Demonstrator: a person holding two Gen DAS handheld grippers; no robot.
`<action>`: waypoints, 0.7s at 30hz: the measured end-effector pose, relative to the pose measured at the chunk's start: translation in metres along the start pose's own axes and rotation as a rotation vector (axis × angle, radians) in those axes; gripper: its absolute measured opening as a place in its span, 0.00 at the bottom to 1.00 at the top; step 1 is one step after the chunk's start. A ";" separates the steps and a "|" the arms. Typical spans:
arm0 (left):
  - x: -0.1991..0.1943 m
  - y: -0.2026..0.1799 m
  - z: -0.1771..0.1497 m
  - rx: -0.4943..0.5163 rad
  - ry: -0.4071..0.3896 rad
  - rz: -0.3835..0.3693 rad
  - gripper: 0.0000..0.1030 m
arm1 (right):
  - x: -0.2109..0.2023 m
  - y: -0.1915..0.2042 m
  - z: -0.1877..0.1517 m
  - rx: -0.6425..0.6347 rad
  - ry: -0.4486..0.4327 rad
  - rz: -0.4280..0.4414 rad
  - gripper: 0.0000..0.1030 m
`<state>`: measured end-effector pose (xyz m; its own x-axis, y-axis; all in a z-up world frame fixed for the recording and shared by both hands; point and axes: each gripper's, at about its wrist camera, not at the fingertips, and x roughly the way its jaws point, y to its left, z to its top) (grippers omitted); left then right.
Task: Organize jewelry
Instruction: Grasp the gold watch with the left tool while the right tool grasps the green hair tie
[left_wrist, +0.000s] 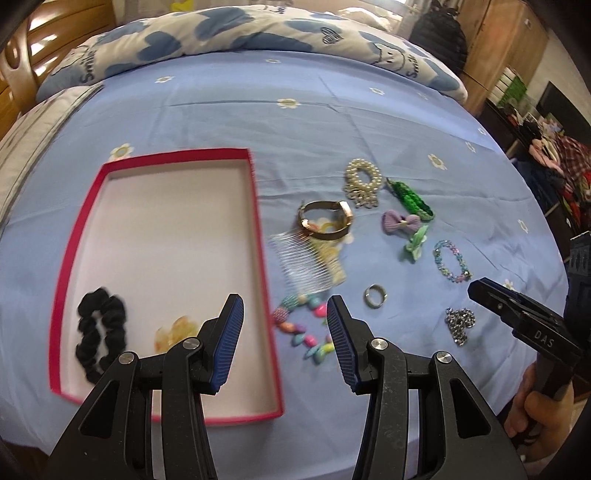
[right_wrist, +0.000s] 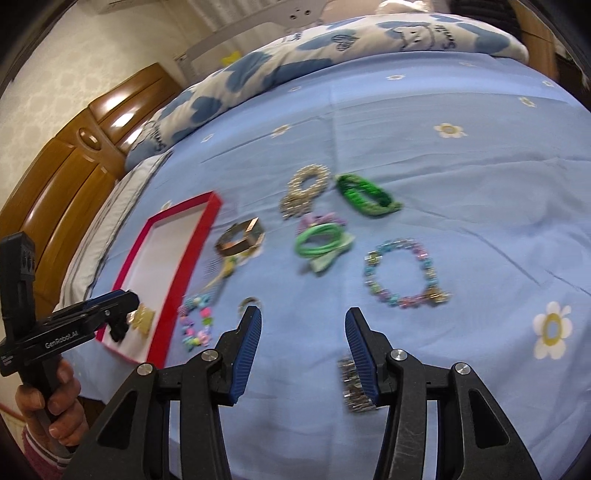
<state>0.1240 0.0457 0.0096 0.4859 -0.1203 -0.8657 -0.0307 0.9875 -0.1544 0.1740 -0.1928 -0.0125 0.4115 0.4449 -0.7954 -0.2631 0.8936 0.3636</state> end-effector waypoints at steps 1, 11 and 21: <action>0.003 -0.003 0.003 0.006 0.001 -0.002 0.44 | 0.000 -0.005 0.001 0.005 -0.003 -0.010 0.48; 0.042 -0.029 0.033 0.027 0.036 -0.048 0.44 | 0.010 -0.043 0.011 0.030 0.004 -0.118 0.51; 0.086 -0.047 0.063 0.056 0.072 -0.065 0.44 | 0.037 -0.019 0.038 -0.019 -0.001 -0.022 0.51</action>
<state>0.2221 -0.0042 -0.0274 0.4215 -0.1894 -0.8868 0.0486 0.9813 -0.1864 0.2268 -0.1914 -0.0304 0.4178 0.4254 -0.8028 -0.2707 0.9018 0.3370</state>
